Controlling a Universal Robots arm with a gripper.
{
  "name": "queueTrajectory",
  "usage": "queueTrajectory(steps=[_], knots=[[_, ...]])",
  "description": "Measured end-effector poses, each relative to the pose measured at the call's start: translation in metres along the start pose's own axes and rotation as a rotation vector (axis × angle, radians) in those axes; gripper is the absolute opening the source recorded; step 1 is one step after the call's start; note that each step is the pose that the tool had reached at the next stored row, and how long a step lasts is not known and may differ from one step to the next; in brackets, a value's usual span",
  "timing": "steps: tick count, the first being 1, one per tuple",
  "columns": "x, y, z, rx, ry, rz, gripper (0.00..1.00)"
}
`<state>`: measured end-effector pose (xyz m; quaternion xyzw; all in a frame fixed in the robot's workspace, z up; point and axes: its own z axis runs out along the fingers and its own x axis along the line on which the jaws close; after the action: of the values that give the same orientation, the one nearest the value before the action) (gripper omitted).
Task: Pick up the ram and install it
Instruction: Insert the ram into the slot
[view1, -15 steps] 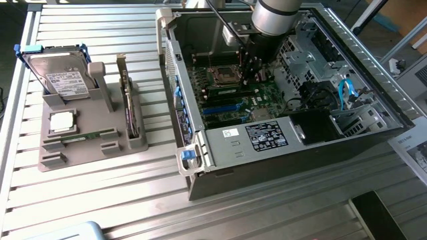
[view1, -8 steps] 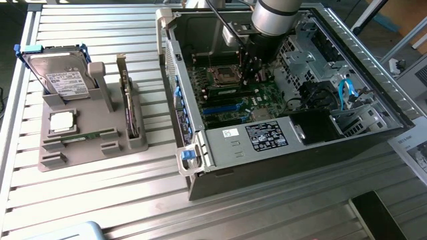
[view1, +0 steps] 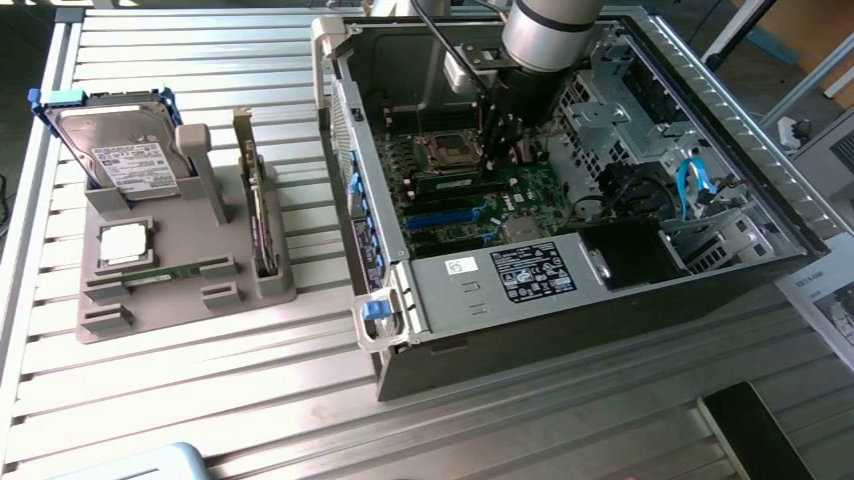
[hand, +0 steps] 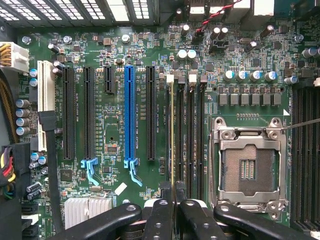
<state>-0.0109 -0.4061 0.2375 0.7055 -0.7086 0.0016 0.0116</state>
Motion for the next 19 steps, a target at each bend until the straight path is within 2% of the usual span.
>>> queueTrajectory(steps=[16, 19], knots=[[0.0, 0.0, 0.0068, 0.0098, 0.0001, 0.0, 0.12], [-0.0001, 0.0, 0.007, 0.0101, 0.0001, 0.0, 0.12]])
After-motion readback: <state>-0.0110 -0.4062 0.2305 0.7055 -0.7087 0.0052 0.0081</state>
